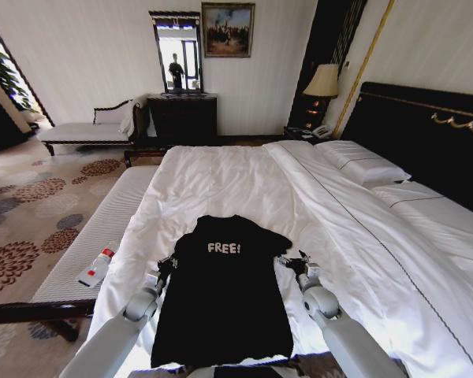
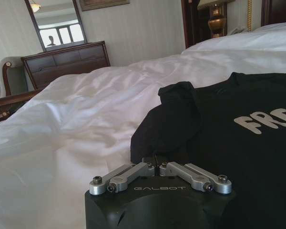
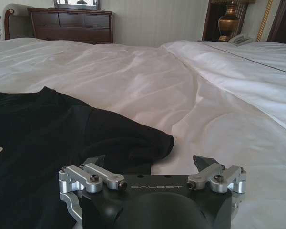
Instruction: Fold the clothes on the bed.
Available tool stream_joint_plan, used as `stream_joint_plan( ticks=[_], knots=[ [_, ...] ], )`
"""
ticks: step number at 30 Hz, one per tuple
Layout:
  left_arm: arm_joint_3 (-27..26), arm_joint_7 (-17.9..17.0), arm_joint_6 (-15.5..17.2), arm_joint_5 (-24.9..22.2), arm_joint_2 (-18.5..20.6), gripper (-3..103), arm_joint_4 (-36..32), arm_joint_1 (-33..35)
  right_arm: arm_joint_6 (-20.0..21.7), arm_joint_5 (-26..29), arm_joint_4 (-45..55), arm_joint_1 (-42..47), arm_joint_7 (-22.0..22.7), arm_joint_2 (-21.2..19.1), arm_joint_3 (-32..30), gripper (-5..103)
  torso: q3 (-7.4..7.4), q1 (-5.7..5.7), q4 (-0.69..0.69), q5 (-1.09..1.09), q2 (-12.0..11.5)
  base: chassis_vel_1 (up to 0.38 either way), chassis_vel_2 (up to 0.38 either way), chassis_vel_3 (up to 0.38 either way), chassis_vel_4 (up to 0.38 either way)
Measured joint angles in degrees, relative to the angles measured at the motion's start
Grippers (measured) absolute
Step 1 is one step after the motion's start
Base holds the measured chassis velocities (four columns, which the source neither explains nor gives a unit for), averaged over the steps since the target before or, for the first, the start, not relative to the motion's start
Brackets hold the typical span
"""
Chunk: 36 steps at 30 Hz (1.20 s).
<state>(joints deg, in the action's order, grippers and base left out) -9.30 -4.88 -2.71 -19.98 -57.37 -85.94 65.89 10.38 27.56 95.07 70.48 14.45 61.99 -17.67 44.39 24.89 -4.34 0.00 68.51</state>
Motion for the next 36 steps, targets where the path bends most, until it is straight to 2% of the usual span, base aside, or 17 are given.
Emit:
stream_joint_plan(
  ticks=[5,14,20,25,30,31,32,36],
  knots=[
    [-0.2,-0.3,0.1,-1.1,0.4,0,-0.9,-0.2,0.0,-0.1,0.0,0.2,0.0,0.3,0.0,100,0.00,0.00,0.00,0.00,0.0,0.000,0.000,0.000,0.000],
    [-2.3,-1.1,1.0,-5.2,3.8,0,-2.8,-1.0,-0.1,-0.2,0.2,0.2,-0.1,0.5,0.1,100,0.00,0.00,0.00,0.00,0.0,0.000,0.000,0.000,0.000],
    [-3.4,-2.3,2.1,-8.7,3.3,0,-1.5,-3.1,-0.1,-0.2,0.4,0.1,-0.1,0.5,0.4,100,0.00,0.00,-0.01,0.00,0.0,0.000,0.000,0.000,0.000],
    [-6.0,-5.3,6.0,-18.9,2.7,0,0.3,-6.4,-0.1,-0.1,1.0,0.8,-0.1,-0.2,-0.2,100,0.00,0.00,-0.02,0.00,0.0,0.000,0.000,0.000,0.000],
    [-7.3,-7.3,6.7,-21.4,2.3,0,1.0,-6.6,-0.1,0.1,1.2,0.9,-0.1,-0.5,-0.4,100,0.00,0.00,0.00,0.00,0.0,0.000,0.000,0.000,0.000],
    [-8.7,-9.9,7.5,-23.9,1.4,0,1.2,-6.4,-0.2,0.1,1.2,0.8,-0.1,-0.6,-0.4,100,0.00,0.00,-0.01,0.00,0.0,0.000,0.000,0.000,0.000],
    [-9.4,-11.0,7.9,-25.0,1.1,0,1.2,-6.1,-0.2,0.1,1.2,0.7,-0.2,-0.6,-0.4,100,0.00,0.00,-0.01,0.00,0.0,0.000,0.000,0.000,0.000],
    [-10.7,-12.0,8.6,-26.3,0.7,0,1.3,-5.0,-0.2,0.1,1.2,0.3,-0.2,-0.4,0.0,100,0.00,0.00,-0.01,0.00,0.0,0.000,0.000,0.000,0.000]
  ],
)
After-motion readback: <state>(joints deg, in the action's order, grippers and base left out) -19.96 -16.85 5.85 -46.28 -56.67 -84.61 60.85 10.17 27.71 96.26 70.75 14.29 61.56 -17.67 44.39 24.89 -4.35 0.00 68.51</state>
